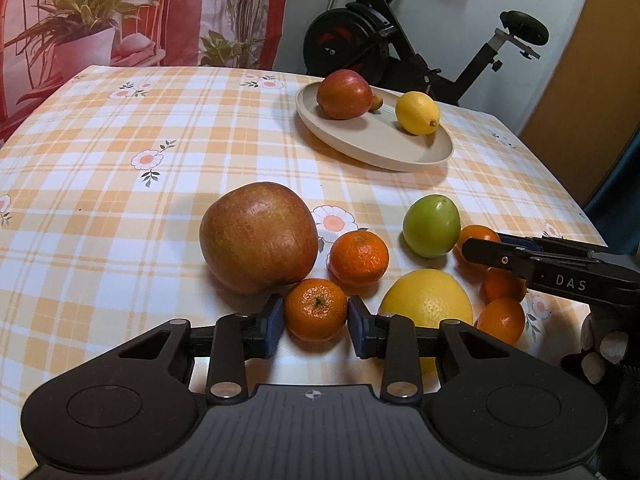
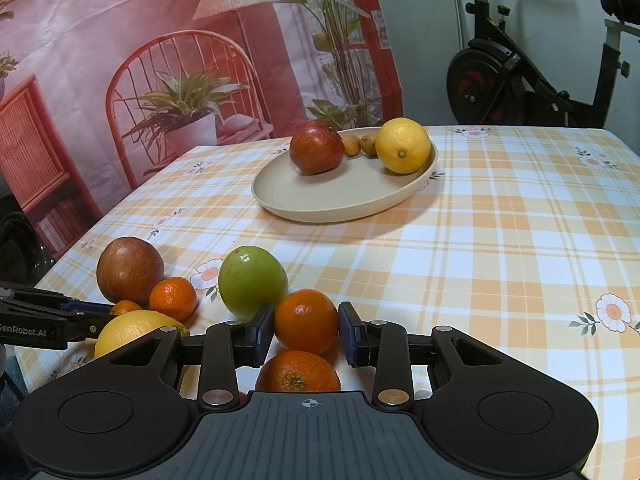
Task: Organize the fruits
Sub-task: 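Move both grippers back to the fruit pile, right gripper over an orange, then grasp an orange with the right gripper while the left gripper grasps a tangerine, then carry the orange and tangerine over the plate and open the left gripper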
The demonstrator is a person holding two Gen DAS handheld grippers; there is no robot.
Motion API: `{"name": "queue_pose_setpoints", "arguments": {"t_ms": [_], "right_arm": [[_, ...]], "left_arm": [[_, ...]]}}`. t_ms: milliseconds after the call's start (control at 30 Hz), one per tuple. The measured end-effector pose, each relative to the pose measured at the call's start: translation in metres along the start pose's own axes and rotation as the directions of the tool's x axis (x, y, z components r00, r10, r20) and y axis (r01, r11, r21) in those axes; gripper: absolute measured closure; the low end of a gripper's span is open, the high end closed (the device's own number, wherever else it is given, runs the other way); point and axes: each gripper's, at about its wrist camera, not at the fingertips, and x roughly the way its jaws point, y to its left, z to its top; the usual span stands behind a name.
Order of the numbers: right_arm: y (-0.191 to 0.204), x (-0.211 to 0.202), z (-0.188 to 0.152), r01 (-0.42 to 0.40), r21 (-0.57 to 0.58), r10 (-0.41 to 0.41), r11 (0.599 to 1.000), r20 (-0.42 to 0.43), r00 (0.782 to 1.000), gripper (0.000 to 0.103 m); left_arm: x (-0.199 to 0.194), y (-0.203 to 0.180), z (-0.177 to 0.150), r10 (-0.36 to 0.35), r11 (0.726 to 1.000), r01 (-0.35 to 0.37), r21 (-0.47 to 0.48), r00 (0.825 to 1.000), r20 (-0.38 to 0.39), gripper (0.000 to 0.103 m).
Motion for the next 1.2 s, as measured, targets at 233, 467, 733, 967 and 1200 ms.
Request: {"name": "queue_pose_setpoints", "arguments": {"t_ms": [233,467,733,967,1200], "right_arm": [[0.0,0.0,0.0,0.001,0.001,-0.001,1.0,0.0,1.0,0.071],[-0.001,-0.003,0.0,-0.003,0.009,0.003,1.0,0.014,1.0,0.071],[-0.005,-0.018,0.012,0.007,0.021,-0.008,1.0,0.065,0.998,0.071],[-0.012,-0.031,0.03,0.028,0.013,-0.029,1.0,0.117,0.993,0.071],[-0.017,-0.038,0.058,0.03,-0.01,-0.028,0.999,0.167,0.986,0.071]], "left_arm": [[-0.003,-0.002,-0.001,-0.004,1.0,0.004,0.005,1.0,0.006,0.067],[-0.009,-0.001,0.0,-0.011,1.0,0.011,-0.005,1.0,0.026,0.067],[-0.025,0.0,0.008,-0.013,1.0,0.013,-0.003,0.996,0.092,0.067],[-0.034,-0.001,0.016,-0.024,1.0,0.024,-0.002,0.991,0.128,0.067],[-0.052,-0.001,0.047,-0.023,1.0,0.018,0.024,0.977,0.212,0.067]]}}
